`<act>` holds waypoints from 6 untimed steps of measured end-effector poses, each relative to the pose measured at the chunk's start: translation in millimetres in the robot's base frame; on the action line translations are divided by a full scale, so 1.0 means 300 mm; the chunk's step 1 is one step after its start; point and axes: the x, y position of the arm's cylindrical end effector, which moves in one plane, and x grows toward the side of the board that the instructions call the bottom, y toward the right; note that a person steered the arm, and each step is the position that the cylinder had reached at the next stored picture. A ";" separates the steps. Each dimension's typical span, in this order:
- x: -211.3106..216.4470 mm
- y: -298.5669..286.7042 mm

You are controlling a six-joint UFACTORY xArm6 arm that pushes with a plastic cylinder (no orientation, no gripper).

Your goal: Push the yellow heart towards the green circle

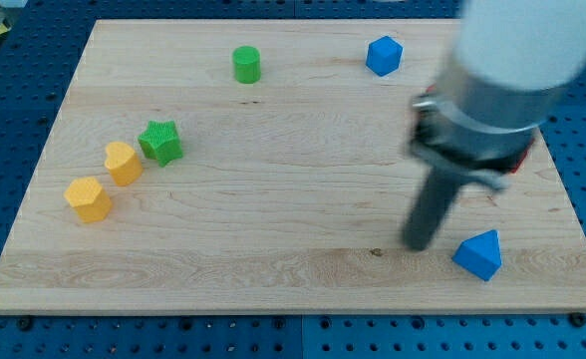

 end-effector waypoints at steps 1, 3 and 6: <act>0.066 -0.415; -0.439 -1.043; -0.591 -0.518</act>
